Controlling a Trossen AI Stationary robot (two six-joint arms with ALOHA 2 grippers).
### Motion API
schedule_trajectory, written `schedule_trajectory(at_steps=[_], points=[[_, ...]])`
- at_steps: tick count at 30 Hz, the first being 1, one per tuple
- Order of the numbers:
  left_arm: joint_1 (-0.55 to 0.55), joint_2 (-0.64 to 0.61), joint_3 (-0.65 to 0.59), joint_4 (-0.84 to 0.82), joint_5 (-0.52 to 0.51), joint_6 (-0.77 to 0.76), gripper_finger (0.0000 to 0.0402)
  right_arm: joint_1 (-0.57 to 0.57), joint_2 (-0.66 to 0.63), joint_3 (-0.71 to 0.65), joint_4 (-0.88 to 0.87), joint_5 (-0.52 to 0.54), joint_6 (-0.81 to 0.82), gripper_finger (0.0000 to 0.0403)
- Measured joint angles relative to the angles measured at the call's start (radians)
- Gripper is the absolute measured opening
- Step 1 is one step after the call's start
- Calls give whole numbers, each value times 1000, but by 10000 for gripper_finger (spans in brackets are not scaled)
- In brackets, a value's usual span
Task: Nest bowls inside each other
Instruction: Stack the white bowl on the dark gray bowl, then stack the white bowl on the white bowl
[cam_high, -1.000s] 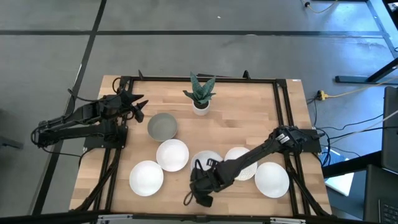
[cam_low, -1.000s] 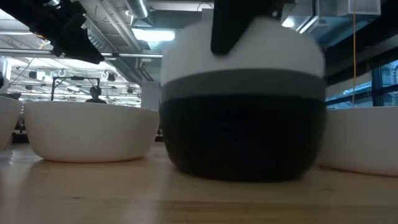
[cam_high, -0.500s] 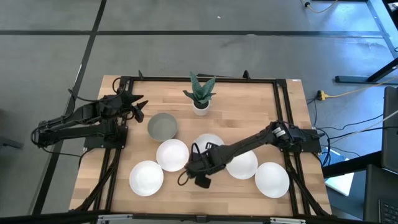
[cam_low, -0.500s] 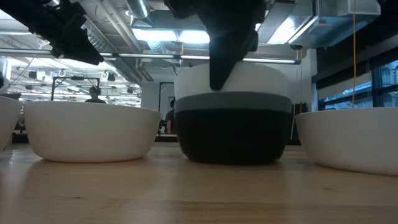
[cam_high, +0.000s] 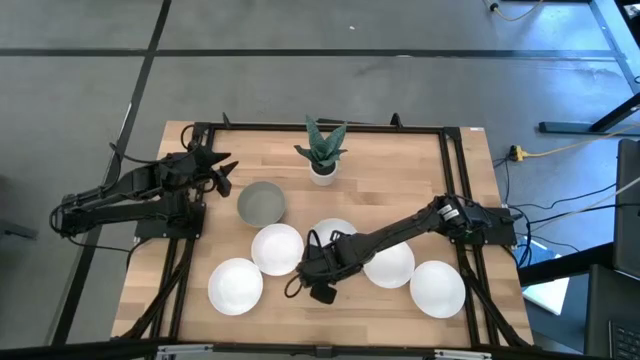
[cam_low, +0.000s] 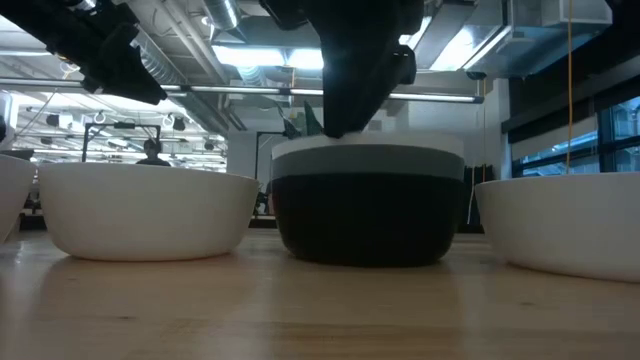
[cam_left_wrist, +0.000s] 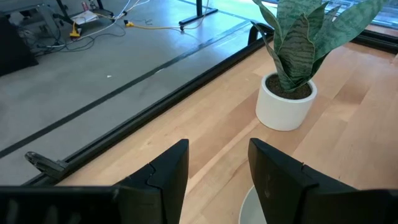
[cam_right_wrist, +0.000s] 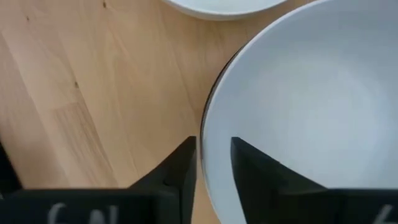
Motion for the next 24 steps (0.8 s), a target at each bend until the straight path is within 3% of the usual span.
schedule_trajectory(at_steps=[7,17,24], points=[[0,0,0,0,0,0,161,0,-41,-1,-44,34,0,156],[0,0,0,0,0,0,161,59,-241,0,-266,339,89,172],[0,0,0,1,0,0,161,92,-324,-1,-433,414,217,172]])
